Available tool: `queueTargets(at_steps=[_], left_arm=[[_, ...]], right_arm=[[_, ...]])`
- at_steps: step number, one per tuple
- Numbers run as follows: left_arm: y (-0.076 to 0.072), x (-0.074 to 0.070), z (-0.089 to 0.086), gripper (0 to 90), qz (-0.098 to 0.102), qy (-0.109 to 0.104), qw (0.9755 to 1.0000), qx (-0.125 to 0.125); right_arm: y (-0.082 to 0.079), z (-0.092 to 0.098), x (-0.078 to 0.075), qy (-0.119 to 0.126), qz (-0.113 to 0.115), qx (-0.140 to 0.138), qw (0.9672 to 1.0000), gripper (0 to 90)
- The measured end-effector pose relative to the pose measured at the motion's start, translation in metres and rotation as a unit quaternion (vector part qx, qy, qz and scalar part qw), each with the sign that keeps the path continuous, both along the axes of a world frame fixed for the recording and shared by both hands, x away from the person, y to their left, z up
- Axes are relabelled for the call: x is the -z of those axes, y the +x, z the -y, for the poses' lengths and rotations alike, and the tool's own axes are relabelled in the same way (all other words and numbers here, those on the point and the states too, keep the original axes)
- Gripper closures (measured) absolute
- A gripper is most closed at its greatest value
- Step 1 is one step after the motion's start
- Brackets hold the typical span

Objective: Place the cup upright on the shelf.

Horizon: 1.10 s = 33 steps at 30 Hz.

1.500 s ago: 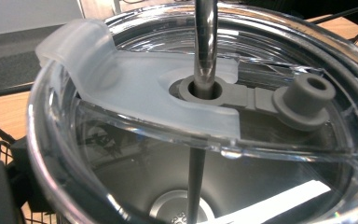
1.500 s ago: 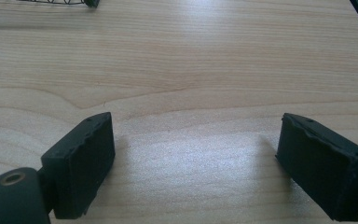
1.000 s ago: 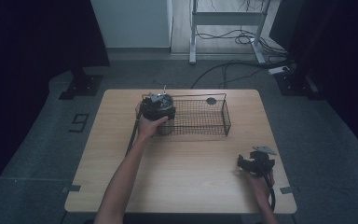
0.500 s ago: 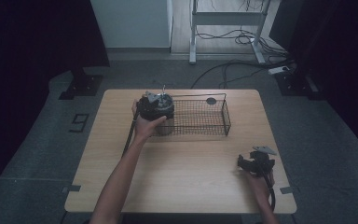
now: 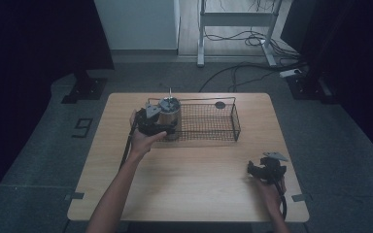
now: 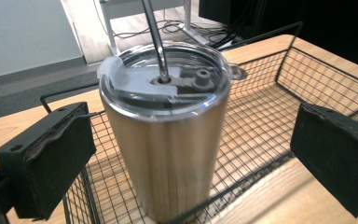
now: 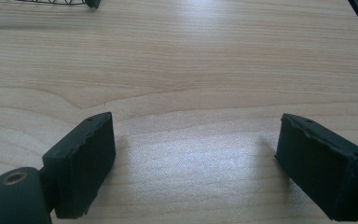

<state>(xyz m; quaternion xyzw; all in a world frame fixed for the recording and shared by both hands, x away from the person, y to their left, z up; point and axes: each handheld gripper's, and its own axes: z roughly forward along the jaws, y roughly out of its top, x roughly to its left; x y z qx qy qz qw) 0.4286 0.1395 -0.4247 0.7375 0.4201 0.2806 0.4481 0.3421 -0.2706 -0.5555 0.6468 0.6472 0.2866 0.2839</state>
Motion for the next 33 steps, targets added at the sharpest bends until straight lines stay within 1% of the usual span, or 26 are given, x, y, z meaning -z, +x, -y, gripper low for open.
queueTargets(at_steps=[6, 7, 11, 16, 19, 24, 26, 30, 33], left_arm=[[-0.024, 0.003, -0.007, 0.0, -0.002, -0.007, 0.9998, 0.020], [-0.028, 0.004, -0.008, 0.0, -0.003, -0.010, 0.9997, 0.022], [-0.047, 0.009, -0.017, 0.5, -0.014, -0.015, 0.9991, 0.037], [-0.066, 0.021, -0.027, 1.7, -0.032, -0.019, 0.9985, 0.040], [-0.080, 0.033, -0.035, 2.2, -0.041, -0.014, 0.9983, 0.039], [-0.096, 0.051, -0.044, 3.2, -0.054, -0.007, 0.9980, 0.033], [-0.100, 0.058, -0.047, 3.4, -0.060, -0.005, 0.9977, 0.031], [-0.104, 0.071, -0.051, 4.3, -0.071, 0.012, 0.9971, 0.025], [-0.106, 0.077, -0.052, 4.3, -0.078, 0.020, 0.9965, 0.023]], right_arm=[[0.000, -0.001, 0.000, 0.002, 0.000, 0.003, 1.0000, 12.1], [0.000, -0.001, 0.000, 0.002, 0.000, 0.003, 1.0000, 12.1], [0.000, -0.001, 0.000, 0.002, 0.000, 0.003, 1.0000, 12.1], [0.000, -0.001, 0.000, 0.002, 0.000, 0.003, 1.0000, 12.1], [0.000, -0.001, 0.000, 0.002, 0.000, 0.003, 1.0000, 12.1], [0.000, -0.001, 0.000, 0.002, 0.000, 0.003, 1.0000, 12.1], [0.000, -0.001, 0.000, 0.002, 0.000, 0.003, 1.0000, 12.0], [0.000, -0.001, 0.000, 0.002, 0.000, 0.003, 1.0000, 12.0], [0.000, -0.001, 0.000, 0.002, 0.000, 0.003, 1.0000, 12.0]])
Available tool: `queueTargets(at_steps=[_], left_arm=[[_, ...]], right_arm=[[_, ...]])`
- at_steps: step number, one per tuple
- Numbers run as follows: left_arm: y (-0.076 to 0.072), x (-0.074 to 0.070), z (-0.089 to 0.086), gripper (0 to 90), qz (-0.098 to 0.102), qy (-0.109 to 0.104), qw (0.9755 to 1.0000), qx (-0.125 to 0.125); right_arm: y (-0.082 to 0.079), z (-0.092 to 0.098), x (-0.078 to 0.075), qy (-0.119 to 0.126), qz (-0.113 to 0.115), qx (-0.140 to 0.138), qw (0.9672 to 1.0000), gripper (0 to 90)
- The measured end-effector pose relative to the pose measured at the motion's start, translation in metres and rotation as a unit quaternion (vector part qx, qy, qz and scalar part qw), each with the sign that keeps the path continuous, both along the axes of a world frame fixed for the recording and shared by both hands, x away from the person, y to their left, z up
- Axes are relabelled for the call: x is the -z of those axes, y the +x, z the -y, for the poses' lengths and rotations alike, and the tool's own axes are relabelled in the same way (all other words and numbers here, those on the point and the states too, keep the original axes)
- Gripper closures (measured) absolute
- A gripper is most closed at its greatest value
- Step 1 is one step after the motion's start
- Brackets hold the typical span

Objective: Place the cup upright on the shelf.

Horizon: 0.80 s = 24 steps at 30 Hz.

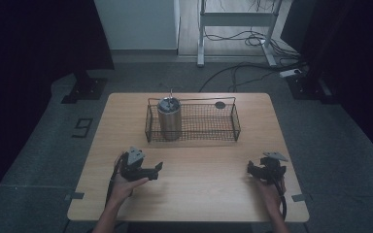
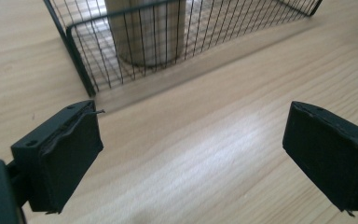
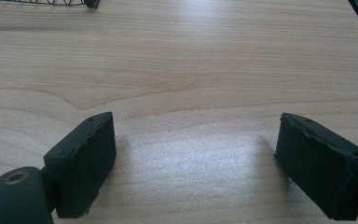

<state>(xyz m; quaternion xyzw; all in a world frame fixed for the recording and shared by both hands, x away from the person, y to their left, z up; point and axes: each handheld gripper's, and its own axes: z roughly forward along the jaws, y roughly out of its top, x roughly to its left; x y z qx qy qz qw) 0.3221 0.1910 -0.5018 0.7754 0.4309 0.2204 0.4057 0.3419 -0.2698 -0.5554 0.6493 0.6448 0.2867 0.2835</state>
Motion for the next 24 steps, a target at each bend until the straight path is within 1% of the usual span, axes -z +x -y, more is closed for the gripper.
queueTargets(at_steps=[5, 8, 10, 12, 13, 24], left_arm=[[-0.005, 0.011, 0.002, 4.3, -0.013, 0.009, 0.9999, 0.002], [-0.007, 0.018, 0.004, 3.4, -0.025, 0.022, 0.9994, 0.001], [-0.007, 0.022, 0.006, 3.5, -0.033, 0.026, 0.9991, 0.001], [-0.008, 0.025, 0.008, 3.5, -0.039, 0.033, 0.9987, 0.004], [-0.008, 0.025, 0.008, 3.5, -0.038, 0.035, 0.9987, 0.002], [-0.006, 0.027, 0.008, 4.8, -0.042, 0.029, 0.9987, -0.006]], right_arm=[[0.000, 0.000, 0.000, 0.000, 0.000, 0.000, 1.0000, 12.1], [0.000, 0.000, 0.000, -0.001, 0.000, 0.000, 1.0000, 12.0], [0.000, 0.000, 0.000, -0.001, 0.000, 0.000, 1.0000, 12.0], [0.000, 0.000, 0.000, -0.001, 0.000, 0.000, 1.0000, 12.0], [0.000, 0.000, 0.000, -0.001, 0.000, 0.000, 1.0000, 12.0], [0.000, 0.000, 0.000, -0.001, 0.000, -0.001, 1.0000, 12.3]])
